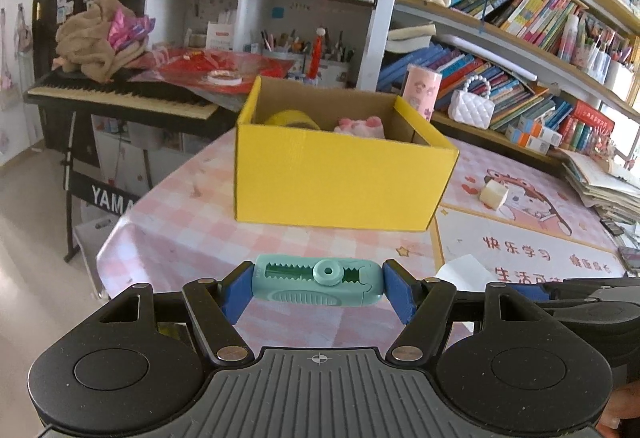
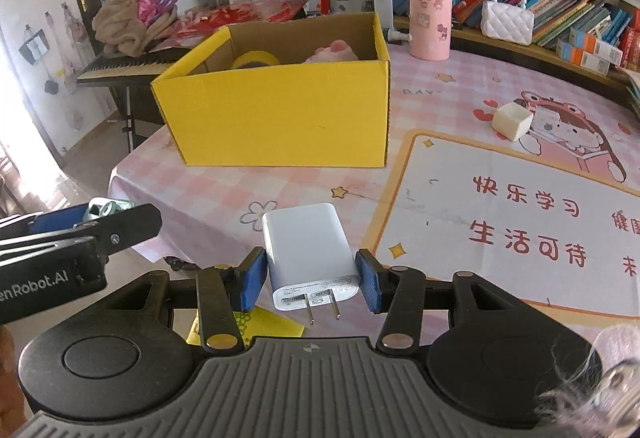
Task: Organize objects
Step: 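Carry the green clip with the left tool while the right tool carries the charger into the box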
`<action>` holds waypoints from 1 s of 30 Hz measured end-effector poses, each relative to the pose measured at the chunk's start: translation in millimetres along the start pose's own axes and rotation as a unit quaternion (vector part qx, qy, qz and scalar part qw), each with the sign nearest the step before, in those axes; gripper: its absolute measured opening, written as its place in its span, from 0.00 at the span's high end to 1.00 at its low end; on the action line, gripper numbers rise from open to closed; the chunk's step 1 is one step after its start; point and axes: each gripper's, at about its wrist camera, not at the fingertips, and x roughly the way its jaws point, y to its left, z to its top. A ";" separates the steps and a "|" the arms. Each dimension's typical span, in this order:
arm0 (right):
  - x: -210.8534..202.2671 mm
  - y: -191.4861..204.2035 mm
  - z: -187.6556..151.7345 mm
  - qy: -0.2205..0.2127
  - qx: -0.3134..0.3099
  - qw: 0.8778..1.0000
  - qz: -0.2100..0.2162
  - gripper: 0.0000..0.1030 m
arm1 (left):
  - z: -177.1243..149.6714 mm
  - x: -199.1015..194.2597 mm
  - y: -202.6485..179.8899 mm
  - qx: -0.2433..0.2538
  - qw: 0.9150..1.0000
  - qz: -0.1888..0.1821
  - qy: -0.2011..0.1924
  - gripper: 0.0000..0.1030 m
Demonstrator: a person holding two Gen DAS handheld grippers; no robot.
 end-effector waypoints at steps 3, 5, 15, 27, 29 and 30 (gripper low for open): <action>-2.7 6.2 5.9 -0.011 -0.006 1.000 -0.005 0.55 | 10.1 -4.9 7.1 -0.002 1.000 -0.001 -0.015 0.33; -5.1 7.5 13.8 -0.021 -0.007 1.000 -0.007 0.55 | 19.5 -6.9 10.5 -0.005 1.000 -0.002 -0.028 0.33; -4.7 1.0 82.3 -0.100 -0.007 0.995 -0.005 0.55 | 79.1 15.4 6.8 -0.003 0.996 0.000 -0.091 0.33; 61.3 -30.7 166.6 -0.117 -0.011 0.993 -0.002 0.55 | 118.5 95.6 -18.0 0.014 0.996 0.027 -0.083 0.33; 75.1 -32.7 176.8 -0.110 -0.016 0.994 0.002 0.55 | 118.1 110.6 -21.4 0.016 0.997 0.032 -0.070 0.33; 81.6 -33.2 180.1 -0.105 -0.019 0.994 0.005 0.55 | 117.5 117.3 -22.9 0.017 0.997 0.034 -0.064 0.33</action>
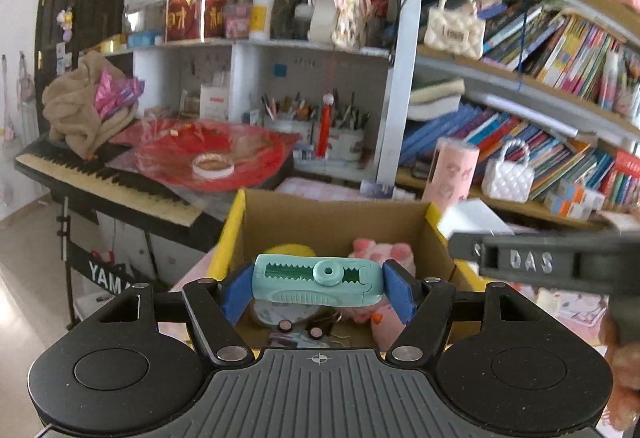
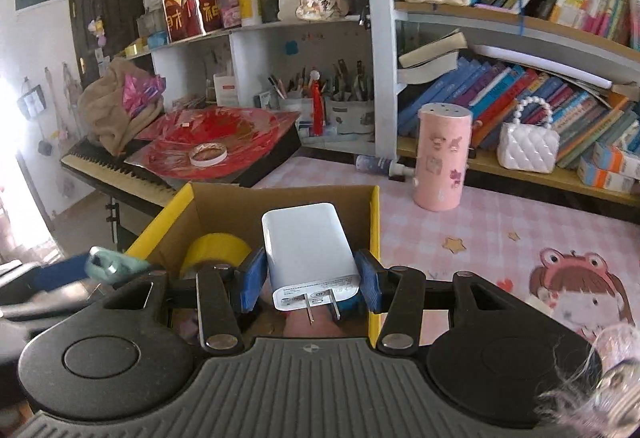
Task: Organize objects
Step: 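Carry the green clip with the left tool while the right tool carries the charger into the box, then open the left tool releasing the clip into the box while the right tool releases the charger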
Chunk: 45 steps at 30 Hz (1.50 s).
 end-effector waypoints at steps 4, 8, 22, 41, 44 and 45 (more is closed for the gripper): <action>26.7 1.1 2.0 0.027 -0.013 0.999 0.015 0.55 | -6.8 22.1 -6.7 0.007 1.000 0.011 0.027 0.33; 48.5 2.6 -0.4 0.052 -0.019 0.998 0.026 0.55 | -12.9 34.5 -8.0 0.011 0.998 0.026 0.049 0.33; 81.9 7.7 -7.7 0.099 -0.029 0.993 0.050 0.55 | -17.9 31.5 -3.1 0.010 0.998 0.041 0.041 0.31; 52.8 12.5 3.5 0.040 -0.010 0.998 0.054 0.49 | -15.2 -7.5 7.4 0.008 0.999 0.039 0.004 0.19; 32.5 10.8 5.0 0.019 -0.012 0.999 0.043 0.48 | -10.4 -16.9 8.6 0.005 0.999 0.035 -0.009 0.17; 26.8 10.0 4.6 0.015 -0.011 0.999 0.040 0.48 | -9.1 -19.9 9.2 0.004 0.999 0.035 -0.013 0.16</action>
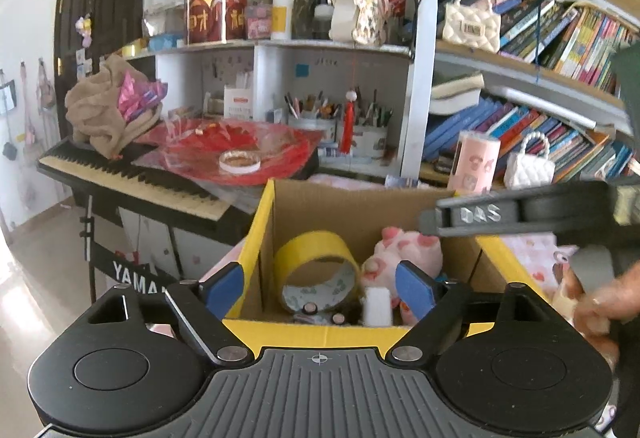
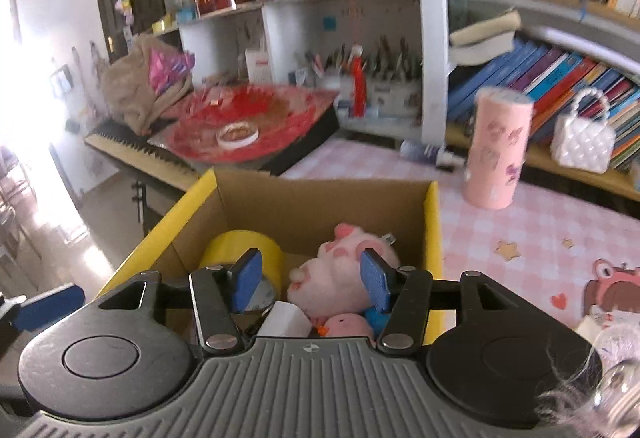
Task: Organize objects
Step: 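Open the left tool releasing the clip into the box while the right tool releases the charger, then withdraw both open tools from the box toward the remaining charger and small box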
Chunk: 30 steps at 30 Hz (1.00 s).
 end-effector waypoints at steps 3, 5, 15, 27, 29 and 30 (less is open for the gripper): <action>-20.1 -0.5 -4.9 -0.015 0.002 1.000 -0.010 0.47 | 1.8 -10.5 2.7 -0.003 1.000 -0.003 -0.011 0.15; -33.6 0.3 -10.8 -0.027 -0.001 0.999 -0.021 0.47 | 1.1 -18.2 5.4 -0.005 1.000 -0.004 -0.014 0.14; -85.1 21.2 -57.5 -0.041 -0.019 0.997 -0.055 0.45 | -19.6 -58.2 21.9 -0.017 1.000 0.005 -0.007 0.11; -117.4 60.6 -126.5 0.016 -0.034 0.997 -0.073 0.44 | -70.4 -85.3 33.8 -0.045 0.996 0.020 0.069 0.11; -123.2 63.0 -133.5 0.018 -0.034 0.996 -0.080 0.43 | -76.2 -88.9 30.7 -0.039 0.996 0.013 0.080 0.11; -126.6 63.5 -136.8 0.019 -0.034 0.996 -0.085 0.42 | -78.2 -91.2 28.6 -0.035 0.996 0.010 0.082 0.11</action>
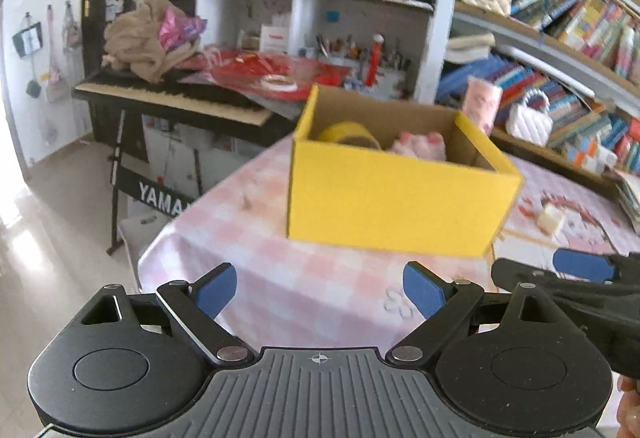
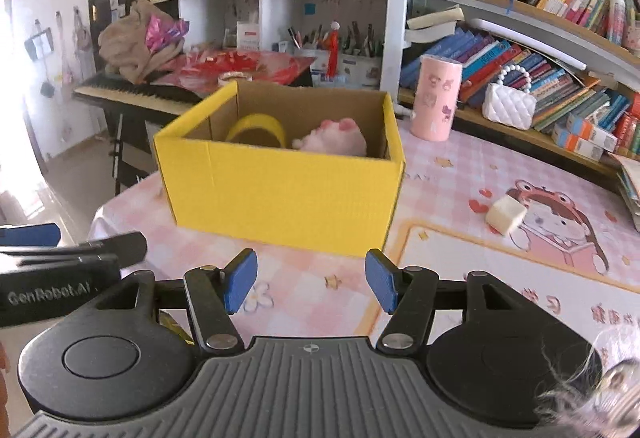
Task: Organize objects
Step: 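Withdraw both open tools from the box toward the remaining charger and small box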
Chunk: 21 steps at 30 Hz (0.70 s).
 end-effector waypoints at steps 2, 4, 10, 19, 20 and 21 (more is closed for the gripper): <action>-5.3 -1.4 -6.5 0.004 0.002 1.000 -0.011 0.41 | -3.6 -4.7 -2.6 0.007 1.000 -0.007 0.001 0.11; -10.1 -3.3 -13.5 0.007 0.006 1.000 -0.019 0.40 | -6.5 -9.1 -5.2 0.013 1.000 -0.012 0.001 0.11; -23.7 -8.5 -30.2 0.013 0.019 0.999 -0.036 0.39 | -17.3 -17.2 -11.8 0.028 0.999 -0.028 0.009 0.11; -41.1 -25.9 -52.0 0.021 0.053 0.996 -0.075 0.38 | -28.0 -22.1 -24.4 0.057 0.997 -0.053 0.021 0.11; -42.9 -27.7 -54.3 0.022 0.057 0.995 -0.079 0.38 | -29.0 -22.1 -26.5 0.061 0.996 -0.057 0.023 0.11; -44.7 -29.3 -56.2 0.022 0.060 0.994 -0.083 0.38 | -30.2 -22.2 -28.8 0.065 0.996 -0.061 0.025 0.11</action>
